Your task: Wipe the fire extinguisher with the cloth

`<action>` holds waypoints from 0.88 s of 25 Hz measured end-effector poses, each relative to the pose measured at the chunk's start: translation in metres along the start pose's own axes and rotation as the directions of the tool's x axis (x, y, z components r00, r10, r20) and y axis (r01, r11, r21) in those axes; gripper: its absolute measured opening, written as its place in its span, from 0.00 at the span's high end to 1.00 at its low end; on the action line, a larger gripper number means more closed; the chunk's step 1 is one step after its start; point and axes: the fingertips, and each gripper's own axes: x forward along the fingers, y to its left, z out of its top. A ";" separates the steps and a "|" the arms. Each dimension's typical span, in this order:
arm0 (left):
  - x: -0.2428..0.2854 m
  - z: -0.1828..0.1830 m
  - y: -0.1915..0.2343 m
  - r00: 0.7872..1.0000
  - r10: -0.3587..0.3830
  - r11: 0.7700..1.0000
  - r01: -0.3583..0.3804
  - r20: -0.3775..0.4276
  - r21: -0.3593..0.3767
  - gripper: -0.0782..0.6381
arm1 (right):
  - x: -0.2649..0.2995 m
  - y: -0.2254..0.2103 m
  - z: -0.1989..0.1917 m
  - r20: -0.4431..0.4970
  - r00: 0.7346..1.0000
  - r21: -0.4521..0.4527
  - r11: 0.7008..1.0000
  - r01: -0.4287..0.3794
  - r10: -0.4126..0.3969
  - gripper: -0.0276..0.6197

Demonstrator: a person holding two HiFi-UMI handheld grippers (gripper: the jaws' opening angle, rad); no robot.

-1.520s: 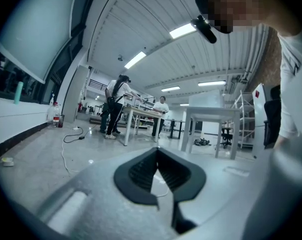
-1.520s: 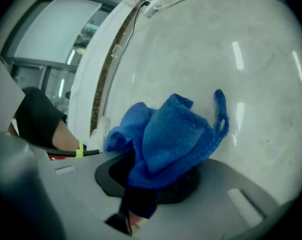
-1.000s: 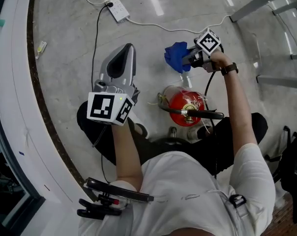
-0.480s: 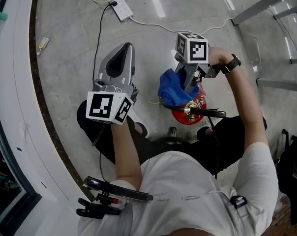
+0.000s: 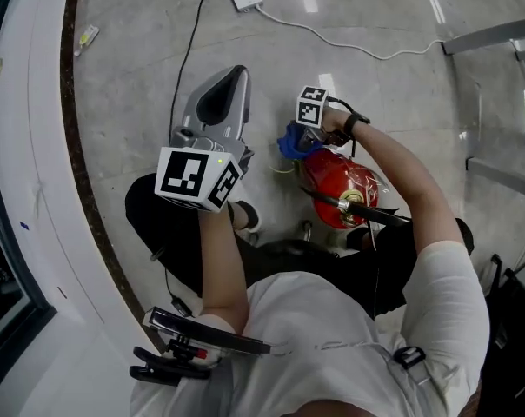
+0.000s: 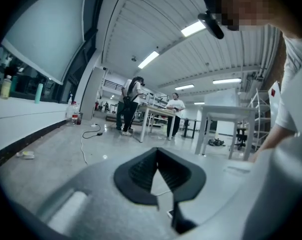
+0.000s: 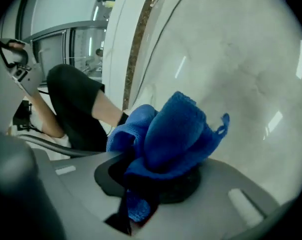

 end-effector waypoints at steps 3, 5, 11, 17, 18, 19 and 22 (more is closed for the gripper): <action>-0.007 -0.010 -0.004 0.999 0.034 0.999 -0.033 -0.015 0.009 0.89 | 0.019 -0.037 0.000 -0.002 0.998 -0.021 0.998 0.065 -0.065 0.79; -0.016 -0.016 -0.006 0.998 0.057 0.998 -0.056 -0.018 0.019 0.89 | 0.017 -0.065 0.001 -0.027 0.973 -0.107 0.968 0.225 -0.229 0.79; -0.042 -0.007 -0.026 0.995 0.101 0.994 -0.101 0.002 0.032 0.89 | -0.023 -0.115 -0.012 0.150 0.821 -0.148 0.808 0.570 -0.551 0.80; -0.068 0.024 -0.063 0.990 0.100 0.993 -0.106 0.104 0.049 0.89 | -0.191 0.005 -0.027 0.887 0.345 0.154 0.900 0.408 -0.308 0.80; -0.074 0.028 -0.070 0.988 0.095 0.993 -0.102 0.120 0.053 0.89 | -0.222 0.040 -0.038 0.948 0.205 0.141 0.898 0.416 -0.244 0.80; -0.080 0.032 -0.077 0.987 0.092 0.993 -0.101 0.135 0.056 0.89 | -0.248 0.074 -0.053 0.978 0.089 0.130 0.881 0.454 -0.190 0.80; -0.101 0.038 -0.107 0.983 0.076 0.992 -0.091 0.166 0.082 0.89 | -0.291 0.168 -0.118 0.983 -0.161 0.166 0.791 0.589 -0.086 0.80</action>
